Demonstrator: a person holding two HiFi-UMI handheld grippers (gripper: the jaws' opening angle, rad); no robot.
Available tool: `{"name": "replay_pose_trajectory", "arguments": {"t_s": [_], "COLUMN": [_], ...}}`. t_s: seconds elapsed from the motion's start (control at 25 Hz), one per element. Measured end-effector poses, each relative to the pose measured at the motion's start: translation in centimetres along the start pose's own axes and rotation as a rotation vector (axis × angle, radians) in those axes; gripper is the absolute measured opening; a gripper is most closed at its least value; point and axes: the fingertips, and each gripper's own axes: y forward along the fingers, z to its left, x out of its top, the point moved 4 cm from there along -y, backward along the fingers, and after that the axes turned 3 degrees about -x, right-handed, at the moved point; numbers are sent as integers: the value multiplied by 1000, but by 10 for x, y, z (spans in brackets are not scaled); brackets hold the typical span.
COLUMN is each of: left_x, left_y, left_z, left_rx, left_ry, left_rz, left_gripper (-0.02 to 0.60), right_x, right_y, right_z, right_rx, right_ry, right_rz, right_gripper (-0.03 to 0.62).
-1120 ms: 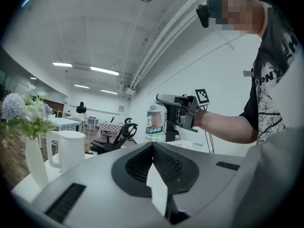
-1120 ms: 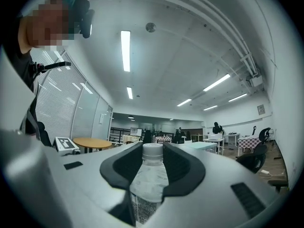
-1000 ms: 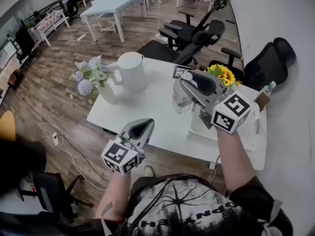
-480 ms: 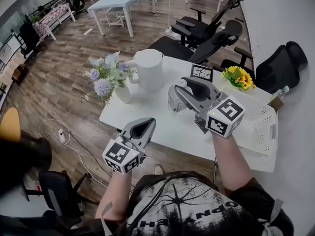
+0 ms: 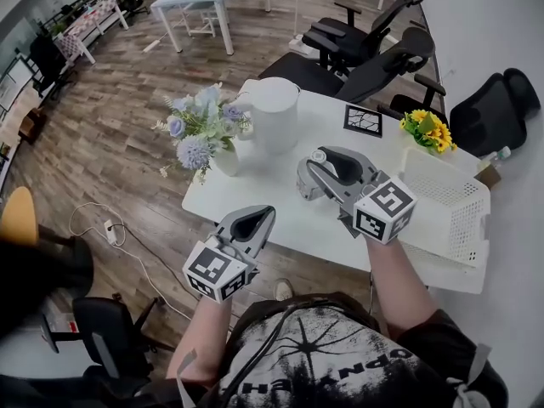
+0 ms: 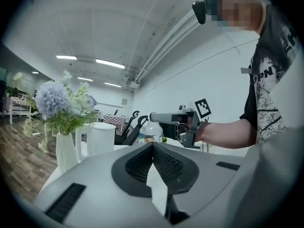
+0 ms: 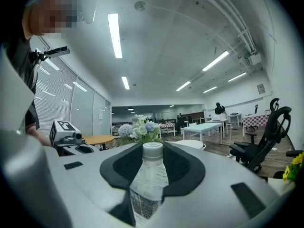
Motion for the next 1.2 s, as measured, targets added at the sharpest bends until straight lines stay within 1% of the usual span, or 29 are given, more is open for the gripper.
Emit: {"name": "replay_pose_trajectory", "arguments": {"t_s": [0.12, 0.4, 0.64, 0.88, 1.2], "left_x": [-7, -24, -36, -52, -59], "left_y": [-2, -2, -2, -3, -3], "left_z": [9, 25, 33, 39, 38], "left_rx": [-6, -19, -31, -37, -44], "left_ry": [-29, -67, -96, -123, -136], "left_rz": [3, 27, 47, 72, 76], "left_gripper": [11, 11, 11, 11, 11], "right_x": [-19, -62, -90, -108, -111], "right_y": [6, 18, 26, 30, 26], "right_z": [0, -4, -8, -7, 4], "right_rx": [-20, -51, -77, -85, -73], "right_ry": [12, 29, 45, 41, 6], "right_rz": [35, 121, 176, 198, 188], "right_gripper": [146, 146, 146, 146, 147]}}
